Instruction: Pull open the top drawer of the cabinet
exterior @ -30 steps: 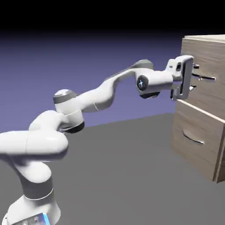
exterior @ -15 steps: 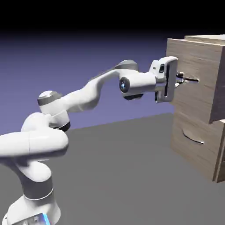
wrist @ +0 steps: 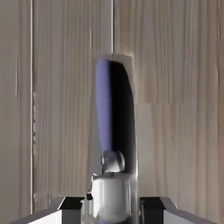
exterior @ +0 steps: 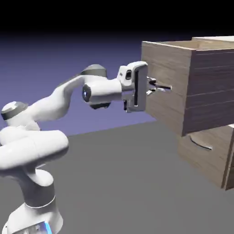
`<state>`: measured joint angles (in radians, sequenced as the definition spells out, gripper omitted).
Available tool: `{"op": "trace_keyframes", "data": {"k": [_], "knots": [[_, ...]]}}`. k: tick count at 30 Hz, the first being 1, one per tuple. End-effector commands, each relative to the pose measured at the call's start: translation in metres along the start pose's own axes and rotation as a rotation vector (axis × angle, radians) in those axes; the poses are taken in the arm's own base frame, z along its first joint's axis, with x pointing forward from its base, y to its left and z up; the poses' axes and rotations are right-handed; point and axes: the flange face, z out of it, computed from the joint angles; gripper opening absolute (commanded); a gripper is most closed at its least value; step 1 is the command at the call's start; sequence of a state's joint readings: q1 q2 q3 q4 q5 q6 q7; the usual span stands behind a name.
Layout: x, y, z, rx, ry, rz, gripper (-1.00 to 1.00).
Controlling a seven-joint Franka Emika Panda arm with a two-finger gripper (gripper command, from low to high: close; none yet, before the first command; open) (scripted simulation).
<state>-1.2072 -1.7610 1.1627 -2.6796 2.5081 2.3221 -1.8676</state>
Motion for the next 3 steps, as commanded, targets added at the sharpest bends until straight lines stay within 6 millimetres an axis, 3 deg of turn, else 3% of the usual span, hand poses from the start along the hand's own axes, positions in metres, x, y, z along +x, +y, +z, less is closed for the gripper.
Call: {"op": "trace_keyframes", "data": {"k": [1,3], "knots": [[0.000,0.000,0.000,0.000,0.000,0.000,1.00],[0.002,0.000,-0.021,-0.001,0.001,-0.001,1.00]]}}
